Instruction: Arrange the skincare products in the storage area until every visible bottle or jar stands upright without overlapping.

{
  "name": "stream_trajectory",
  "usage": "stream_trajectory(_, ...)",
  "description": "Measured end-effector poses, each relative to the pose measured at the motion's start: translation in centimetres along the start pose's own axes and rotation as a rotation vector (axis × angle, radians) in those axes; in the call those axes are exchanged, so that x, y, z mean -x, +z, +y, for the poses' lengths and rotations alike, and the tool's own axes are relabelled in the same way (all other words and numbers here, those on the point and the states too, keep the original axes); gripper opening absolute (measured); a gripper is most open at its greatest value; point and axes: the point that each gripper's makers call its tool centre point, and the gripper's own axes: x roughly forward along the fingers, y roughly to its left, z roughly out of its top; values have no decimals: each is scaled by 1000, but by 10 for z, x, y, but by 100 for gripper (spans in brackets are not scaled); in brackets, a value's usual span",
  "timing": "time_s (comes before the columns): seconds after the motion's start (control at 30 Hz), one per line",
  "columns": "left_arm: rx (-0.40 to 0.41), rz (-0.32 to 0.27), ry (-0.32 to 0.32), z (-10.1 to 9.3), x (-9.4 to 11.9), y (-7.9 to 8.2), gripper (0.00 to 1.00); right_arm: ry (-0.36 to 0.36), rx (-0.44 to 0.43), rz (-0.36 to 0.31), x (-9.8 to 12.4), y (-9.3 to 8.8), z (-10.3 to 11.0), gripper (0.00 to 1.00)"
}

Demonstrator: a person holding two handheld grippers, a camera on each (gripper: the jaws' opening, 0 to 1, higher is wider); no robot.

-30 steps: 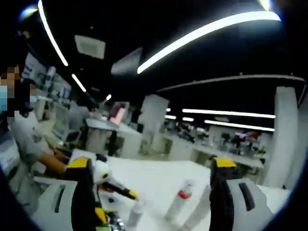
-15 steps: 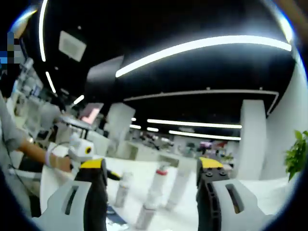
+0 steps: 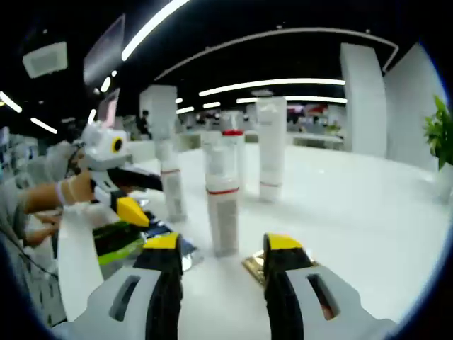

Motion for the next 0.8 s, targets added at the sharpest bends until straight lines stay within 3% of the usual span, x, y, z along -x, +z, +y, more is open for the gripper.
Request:
stream_trajectory(0.13, -5, 10, 4, 0, -3, -2, 62, -9, -36, 38, -12, -9, 0, 32)
stream_trajectory(0.37, -21, 26, 8, -3, -14, -5, 56, -8, -16, 82, -22, -19, 2, 24)
stream_trajectory(0.53, -30, 15, 42, 4, -16, -3, 38, -22, 10, 86, -27, -16, -1, 19)
stream_trajectory(0.8, -21, 7, 88, 19, -22, 4, 32, -21, 9, 90, -37, -14, -5, 18)
